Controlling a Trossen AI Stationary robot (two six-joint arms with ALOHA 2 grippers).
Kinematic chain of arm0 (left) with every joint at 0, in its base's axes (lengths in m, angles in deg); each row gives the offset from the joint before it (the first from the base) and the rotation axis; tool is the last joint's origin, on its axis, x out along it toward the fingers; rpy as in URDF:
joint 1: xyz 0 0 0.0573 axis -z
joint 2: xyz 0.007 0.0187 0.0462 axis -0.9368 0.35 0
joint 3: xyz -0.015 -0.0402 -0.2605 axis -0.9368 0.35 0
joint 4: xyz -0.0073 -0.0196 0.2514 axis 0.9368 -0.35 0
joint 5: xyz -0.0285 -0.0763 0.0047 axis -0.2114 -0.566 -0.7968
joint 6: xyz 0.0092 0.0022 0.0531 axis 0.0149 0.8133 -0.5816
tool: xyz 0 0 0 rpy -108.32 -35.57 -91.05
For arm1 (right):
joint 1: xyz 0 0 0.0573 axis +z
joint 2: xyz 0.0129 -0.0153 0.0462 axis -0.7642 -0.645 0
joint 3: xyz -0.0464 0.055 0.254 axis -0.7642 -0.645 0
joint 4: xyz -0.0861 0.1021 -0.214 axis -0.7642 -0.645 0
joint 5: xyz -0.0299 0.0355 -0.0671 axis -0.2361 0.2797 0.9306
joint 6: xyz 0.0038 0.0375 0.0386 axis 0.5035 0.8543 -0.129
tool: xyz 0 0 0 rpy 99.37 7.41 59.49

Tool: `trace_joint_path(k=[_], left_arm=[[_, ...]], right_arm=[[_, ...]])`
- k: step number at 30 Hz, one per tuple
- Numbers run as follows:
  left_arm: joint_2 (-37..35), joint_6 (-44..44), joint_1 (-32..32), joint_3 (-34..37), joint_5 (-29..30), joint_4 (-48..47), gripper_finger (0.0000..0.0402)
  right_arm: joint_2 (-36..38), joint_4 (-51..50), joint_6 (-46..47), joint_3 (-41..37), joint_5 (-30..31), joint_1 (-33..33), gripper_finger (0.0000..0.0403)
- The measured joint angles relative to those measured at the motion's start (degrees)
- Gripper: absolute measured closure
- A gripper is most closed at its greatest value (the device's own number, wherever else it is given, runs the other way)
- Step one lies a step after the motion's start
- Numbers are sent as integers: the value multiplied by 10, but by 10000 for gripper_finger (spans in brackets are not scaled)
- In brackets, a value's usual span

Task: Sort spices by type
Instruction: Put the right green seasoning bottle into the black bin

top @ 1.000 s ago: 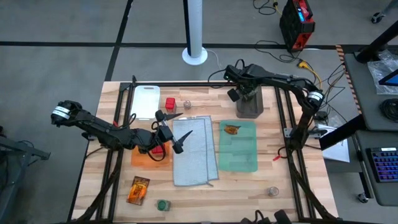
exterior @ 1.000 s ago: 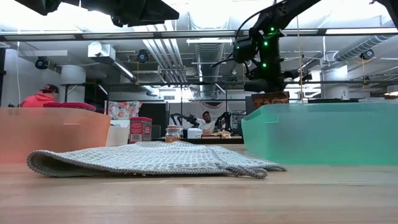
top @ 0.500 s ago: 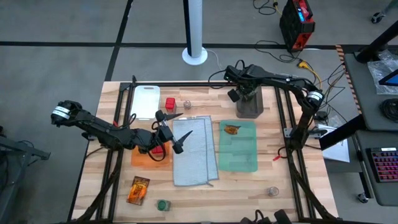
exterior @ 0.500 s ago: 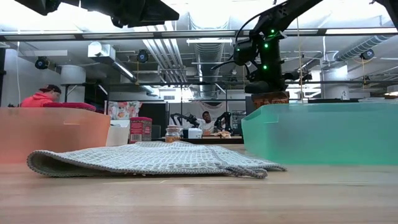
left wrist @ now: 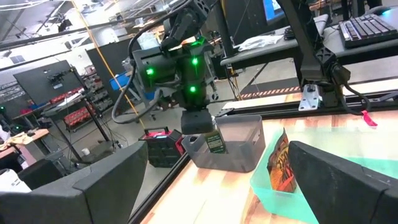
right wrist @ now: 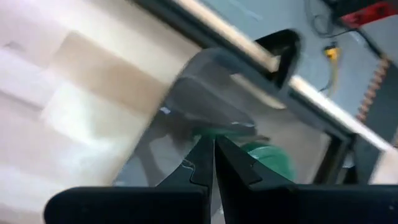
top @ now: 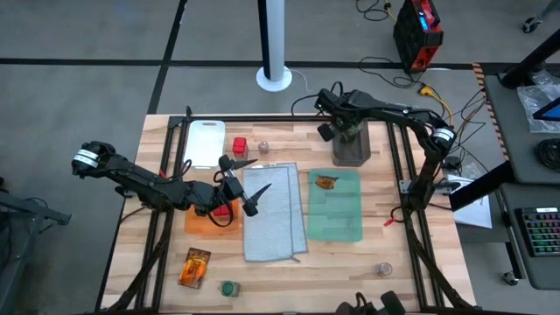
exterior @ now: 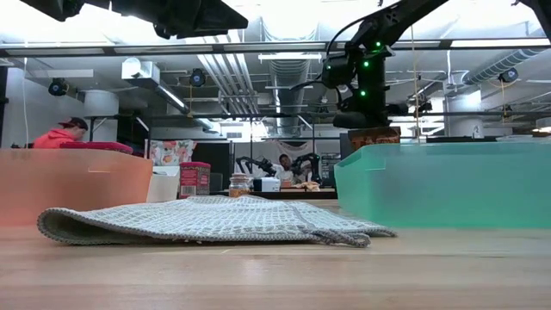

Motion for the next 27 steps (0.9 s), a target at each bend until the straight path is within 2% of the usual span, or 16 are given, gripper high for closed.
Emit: trace_joint_path(k=[7,17,27], left_arm=[[0,0,0,0,0,-1,31],[0,4,0,0,0,-1,31],[0,5,0,0,0,-2,31]], right_arm=[[-3,-7,1,-20,-9,-1,394],[-3,0,5,-32,52,-3,394],[-3,10,15,-32,68,-15,394]])
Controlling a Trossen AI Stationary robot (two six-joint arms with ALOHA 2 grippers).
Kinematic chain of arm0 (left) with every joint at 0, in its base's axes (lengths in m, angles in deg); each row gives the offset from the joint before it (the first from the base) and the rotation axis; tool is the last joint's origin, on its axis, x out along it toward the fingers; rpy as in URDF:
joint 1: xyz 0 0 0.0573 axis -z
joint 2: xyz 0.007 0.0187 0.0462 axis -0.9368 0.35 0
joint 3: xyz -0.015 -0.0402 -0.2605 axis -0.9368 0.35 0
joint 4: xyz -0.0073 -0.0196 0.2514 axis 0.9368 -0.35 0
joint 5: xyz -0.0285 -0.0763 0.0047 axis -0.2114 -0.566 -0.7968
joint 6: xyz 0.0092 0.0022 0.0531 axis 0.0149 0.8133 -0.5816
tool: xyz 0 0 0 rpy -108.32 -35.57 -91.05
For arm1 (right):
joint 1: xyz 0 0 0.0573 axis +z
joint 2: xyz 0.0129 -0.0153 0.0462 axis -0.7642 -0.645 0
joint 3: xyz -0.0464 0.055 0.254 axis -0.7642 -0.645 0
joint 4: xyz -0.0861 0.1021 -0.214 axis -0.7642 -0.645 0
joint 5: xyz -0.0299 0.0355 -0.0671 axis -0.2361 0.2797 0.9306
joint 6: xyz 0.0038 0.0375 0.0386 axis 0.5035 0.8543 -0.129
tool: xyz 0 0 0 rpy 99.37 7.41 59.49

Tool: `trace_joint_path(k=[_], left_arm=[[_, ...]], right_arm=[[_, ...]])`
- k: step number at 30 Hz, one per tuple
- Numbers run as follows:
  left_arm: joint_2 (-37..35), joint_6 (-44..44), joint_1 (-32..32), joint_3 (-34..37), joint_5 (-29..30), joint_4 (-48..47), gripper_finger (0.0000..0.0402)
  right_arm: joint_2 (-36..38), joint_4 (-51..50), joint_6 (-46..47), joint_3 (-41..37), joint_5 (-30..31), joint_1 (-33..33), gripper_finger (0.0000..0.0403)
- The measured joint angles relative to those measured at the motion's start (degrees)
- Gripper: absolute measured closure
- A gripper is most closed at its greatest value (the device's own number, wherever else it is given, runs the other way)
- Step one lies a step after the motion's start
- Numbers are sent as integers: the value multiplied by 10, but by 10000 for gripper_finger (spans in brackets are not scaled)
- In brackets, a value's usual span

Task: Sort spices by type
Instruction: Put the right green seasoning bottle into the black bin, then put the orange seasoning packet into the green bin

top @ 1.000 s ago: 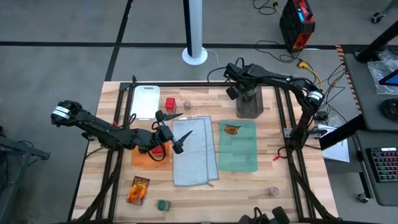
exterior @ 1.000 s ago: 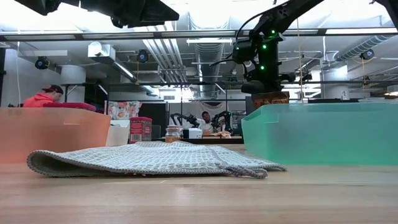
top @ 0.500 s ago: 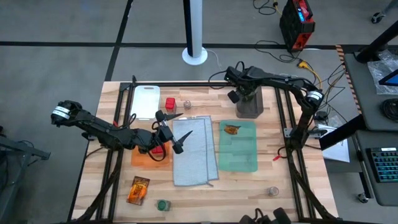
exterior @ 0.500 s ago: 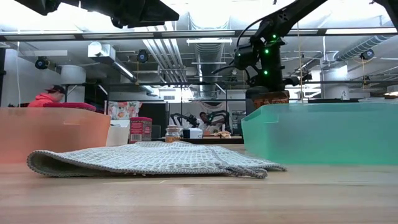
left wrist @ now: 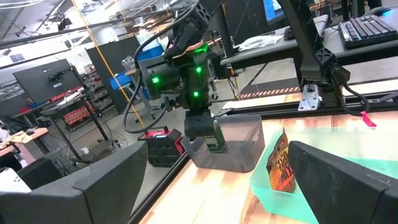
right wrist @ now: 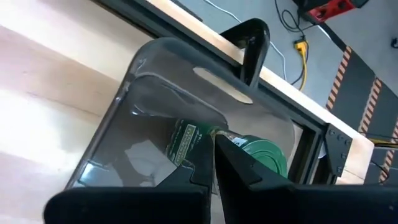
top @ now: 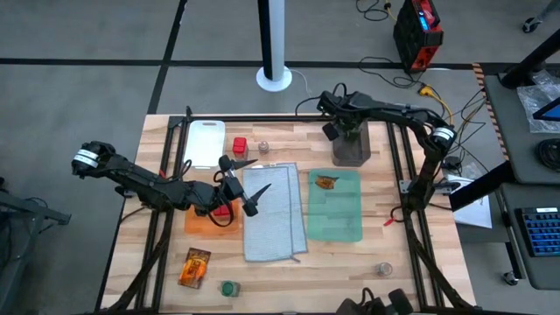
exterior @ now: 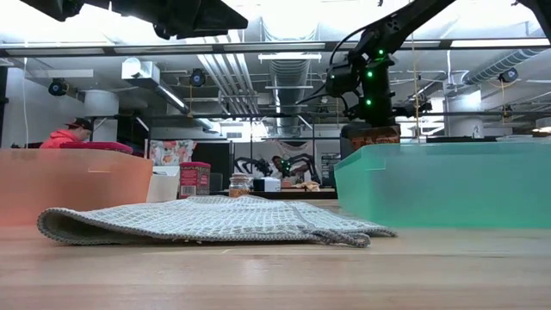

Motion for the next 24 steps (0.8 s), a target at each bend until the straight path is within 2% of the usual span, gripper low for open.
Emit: trace_joint_path(k=[8,13,19,24], left_arm=[[0,4,1,0,1,-7,31],[-3,9,5,0,0,-9,31],[-22,58,32,-1,-9,-43,31],[-26,184,50,-38,-71,-184,31]], right_arm=[[7,4,0,0,13,0,394],[50,5,0,3,13,28,394],[143,41,-3,-39,13,123,394],[222,136,12,-118,13,243,394]])
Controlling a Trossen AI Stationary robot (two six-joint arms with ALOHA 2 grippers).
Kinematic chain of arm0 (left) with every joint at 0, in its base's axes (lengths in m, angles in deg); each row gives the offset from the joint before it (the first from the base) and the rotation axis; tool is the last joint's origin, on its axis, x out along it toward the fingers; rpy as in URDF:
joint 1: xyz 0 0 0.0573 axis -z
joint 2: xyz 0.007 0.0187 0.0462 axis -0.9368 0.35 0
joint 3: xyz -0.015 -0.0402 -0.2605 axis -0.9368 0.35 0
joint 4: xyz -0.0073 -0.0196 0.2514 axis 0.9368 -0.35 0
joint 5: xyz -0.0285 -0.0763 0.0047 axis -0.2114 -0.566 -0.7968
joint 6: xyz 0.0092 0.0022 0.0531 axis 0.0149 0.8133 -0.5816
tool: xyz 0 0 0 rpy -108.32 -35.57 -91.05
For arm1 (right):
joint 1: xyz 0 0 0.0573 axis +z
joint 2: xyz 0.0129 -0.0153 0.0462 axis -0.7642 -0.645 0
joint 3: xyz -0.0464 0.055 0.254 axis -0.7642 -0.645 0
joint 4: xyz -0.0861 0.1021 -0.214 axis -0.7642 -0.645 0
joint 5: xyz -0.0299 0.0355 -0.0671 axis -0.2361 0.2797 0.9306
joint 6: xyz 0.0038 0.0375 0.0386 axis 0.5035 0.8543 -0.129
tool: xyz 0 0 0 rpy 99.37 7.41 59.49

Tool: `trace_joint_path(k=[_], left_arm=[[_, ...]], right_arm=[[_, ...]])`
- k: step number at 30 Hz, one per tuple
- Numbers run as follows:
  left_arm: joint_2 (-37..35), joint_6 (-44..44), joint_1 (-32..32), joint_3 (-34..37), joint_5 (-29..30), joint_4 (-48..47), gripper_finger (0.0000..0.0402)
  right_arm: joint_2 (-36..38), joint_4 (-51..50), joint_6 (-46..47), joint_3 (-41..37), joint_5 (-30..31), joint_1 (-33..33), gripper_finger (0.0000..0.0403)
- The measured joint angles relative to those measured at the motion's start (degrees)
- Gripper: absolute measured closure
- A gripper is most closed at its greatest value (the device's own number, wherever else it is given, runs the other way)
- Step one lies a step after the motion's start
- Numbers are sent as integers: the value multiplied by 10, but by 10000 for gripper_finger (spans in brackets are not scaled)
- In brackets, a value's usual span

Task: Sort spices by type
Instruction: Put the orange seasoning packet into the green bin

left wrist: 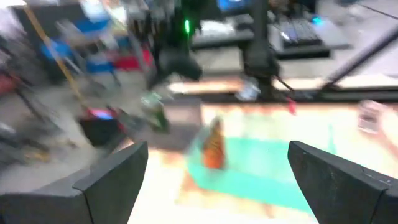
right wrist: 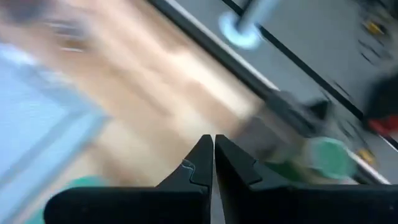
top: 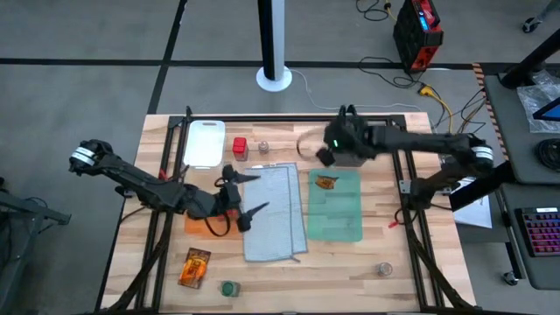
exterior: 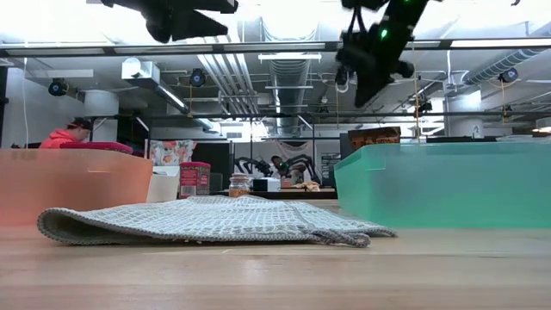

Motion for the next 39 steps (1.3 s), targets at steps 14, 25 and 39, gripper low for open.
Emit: trace_joint_path(k=[14,25,39], left_arm=[[93,355,119,-264,-181,-635,31],[170,697,263,-439,-287,-954,31],[240,976,326,-382,-423,-992,31]], right_arm=[[35,136,16,-78,0,167,394],[15,145,50,-78,0,195,394],[-9,185,54,-78,-2,218,394]])
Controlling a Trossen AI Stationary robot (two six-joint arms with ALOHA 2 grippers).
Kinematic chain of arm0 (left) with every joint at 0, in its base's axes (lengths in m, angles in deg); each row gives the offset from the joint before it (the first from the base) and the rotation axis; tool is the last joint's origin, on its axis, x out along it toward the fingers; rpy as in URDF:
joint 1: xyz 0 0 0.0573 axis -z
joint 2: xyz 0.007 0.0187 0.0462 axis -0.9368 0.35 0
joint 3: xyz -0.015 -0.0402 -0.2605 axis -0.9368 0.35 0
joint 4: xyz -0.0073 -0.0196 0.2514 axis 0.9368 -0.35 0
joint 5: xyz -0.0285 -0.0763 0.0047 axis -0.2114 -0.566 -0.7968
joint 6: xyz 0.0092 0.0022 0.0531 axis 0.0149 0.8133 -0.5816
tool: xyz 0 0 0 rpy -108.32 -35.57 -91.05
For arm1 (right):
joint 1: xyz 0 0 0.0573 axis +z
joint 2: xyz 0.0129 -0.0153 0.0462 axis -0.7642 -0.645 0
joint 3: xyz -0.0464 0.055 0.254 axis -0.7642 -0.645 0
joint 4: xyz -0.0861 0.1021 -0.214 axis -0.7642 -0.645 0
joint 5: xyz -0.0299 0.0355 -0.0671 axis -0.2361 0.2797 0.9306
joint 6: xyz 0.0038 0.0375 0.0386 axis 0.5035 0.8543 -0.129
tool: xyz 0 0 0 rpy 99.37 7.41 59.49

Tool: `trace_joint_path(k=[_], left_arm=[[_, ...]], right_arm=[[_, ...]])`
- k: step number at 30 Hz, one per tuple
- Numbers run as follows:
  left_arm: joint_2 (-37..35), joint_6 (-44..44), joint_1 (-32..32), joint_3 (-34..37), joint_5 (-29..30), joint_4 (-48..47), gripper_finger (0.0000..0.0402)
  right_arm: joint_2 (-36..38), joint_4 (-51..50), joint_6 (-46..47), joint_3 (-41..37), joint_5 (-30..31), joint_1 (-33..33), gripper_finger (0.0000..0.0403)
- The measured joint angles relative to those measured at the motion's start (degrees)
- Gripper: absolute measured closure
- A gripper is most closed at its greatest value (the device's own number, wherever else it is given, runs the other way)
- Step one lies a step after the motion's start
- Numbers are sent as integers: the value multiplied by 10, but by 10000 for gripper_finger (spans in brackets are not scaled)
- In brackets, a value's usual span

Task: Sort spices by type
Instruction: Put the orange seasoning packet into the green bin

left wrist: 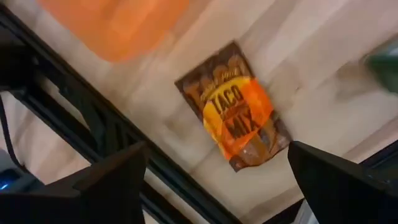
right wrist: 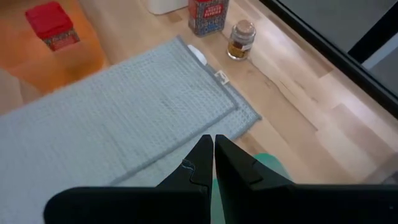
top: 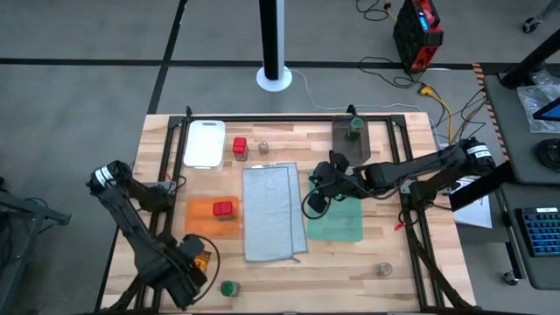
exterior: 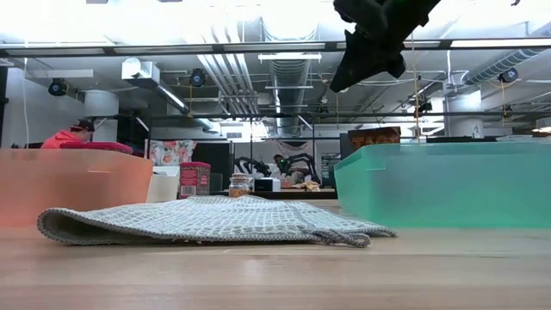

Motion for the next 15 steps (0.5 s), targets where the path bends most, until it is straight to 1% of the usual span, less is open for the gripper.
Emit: trace_joint_path(k=[2,8,15], left_arm=[[13,2,1,2,-7,8,31],[42,6,1,4,-3,55,31],[77,19,4,0,-11,61,31]], right_arm=[[1,-1,12,0,0,0,394],[3,-6,46,1,-2,16,394],[3,-9,56,14,-4,51,394]])
